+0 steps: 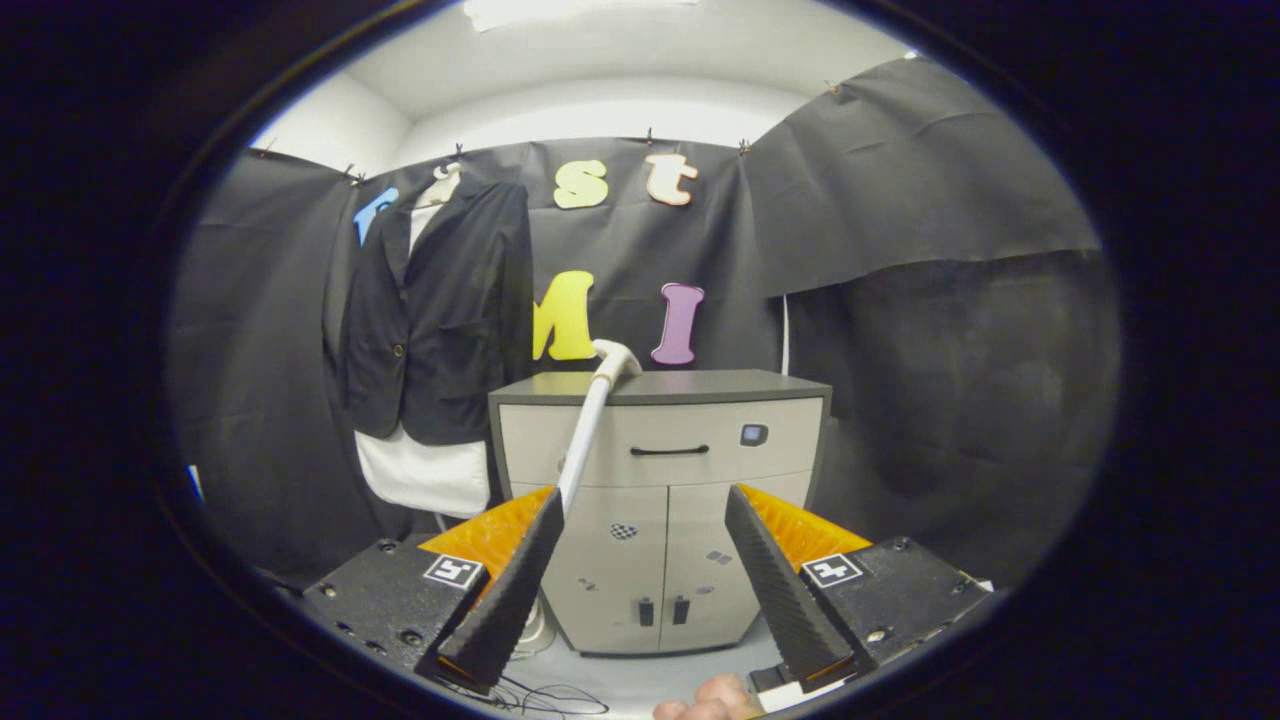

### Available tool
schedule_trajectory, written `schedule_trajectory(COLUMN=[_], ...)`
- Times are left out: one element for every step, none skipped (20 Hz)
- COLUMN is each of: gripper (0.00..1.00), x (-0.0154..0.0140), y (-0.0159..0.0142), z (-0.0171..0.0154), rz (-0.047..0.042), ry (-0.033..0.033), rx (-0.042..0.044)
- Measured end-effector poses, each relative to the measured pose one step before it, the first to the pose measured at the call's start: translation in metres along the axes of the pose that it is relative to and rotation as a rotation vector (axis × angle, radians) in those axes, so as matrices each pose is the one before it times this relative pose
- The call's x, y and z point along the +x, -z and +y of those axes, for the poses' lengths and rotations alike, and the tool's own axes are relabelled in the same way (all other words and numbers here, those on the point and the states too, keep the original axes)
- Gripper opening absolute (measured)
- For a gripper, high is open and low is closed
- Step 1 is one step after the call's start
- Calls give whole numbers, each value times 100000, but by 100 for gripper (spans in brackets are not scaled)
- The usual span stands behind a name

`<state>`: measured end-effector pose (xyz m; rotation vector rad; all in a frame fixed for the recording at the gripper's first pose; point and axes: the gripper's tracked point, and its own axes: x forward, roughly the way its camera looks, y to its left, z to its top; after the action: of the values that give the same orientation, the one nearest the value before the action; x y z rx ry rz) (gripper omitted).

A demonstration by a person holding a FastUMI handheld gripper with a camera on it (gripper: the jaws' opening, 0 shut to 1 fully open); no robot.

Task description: Iron the clothes twice with a garment steamer, once on the left side and once on the right side.

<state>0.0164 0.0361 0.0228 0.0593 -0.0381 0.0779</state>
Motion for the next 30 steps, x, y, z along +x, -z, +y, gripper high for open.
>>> schedule_trajectory(gripper=[100, 100, 100, 100, 100, 100, 100, 100, 100, 100, 100, 100, 100, 100, 100, 100, 100, 100, 100, 100, 100, 100, 100, 100, 100, 100, 100, 100, 100, 100], x=[-18, 68, 220, 216, 124, 112, 169, 79, 198, 244, 73, 402, 414, 488, 218, 370, 413, 369, 326, 531, 342, 319, 496, 601, 733, 1037, 924, 1157, 1128, 1177], y=[-214, -150, -219, -194, -186, -32, -44, -49, -167, -165, -379, -344, -356, -378, -661, -695, -716, -609, -660, -594, -811, -993, -957, -803, -890, -950, -892, -736, -867, -1001], z=[353, 340, 225, 265, 349, 269, 394, 374, 148, 384, 212, 205, 52, 219, 325, 213, 139, -90, -8, -36, -17, 97, -2, -85, 72, 136, 49, -58, 58, 207], rz=[-80, -198, -274, -347, 251, 283, 507, 476, 376, 259, -29, -105, 225, 48, -381, -687, -885, -792, -139, 75, 52, -480, -167, 257, 449, 390, 654, 1071, 657, -340], ry=[-1125, -868, -691, -518, -606, -13, -730, 140, 188, 315, 726, 560, 1004, 918, 1004, 1202, 1604, 2348, 1974, 1761, 1242, 754, 320, -249, -802, -997, -592, -771, -1100, -1806], rx=[-59, -236, -480, -552, -602, -241, -78, -292, -307, -607, -803, -401, 3, 385, 395, 35, -742, -360, 292, 772, 615, 329, 102, 348, 1032, 1782, 1379, 1225, 768, 830])
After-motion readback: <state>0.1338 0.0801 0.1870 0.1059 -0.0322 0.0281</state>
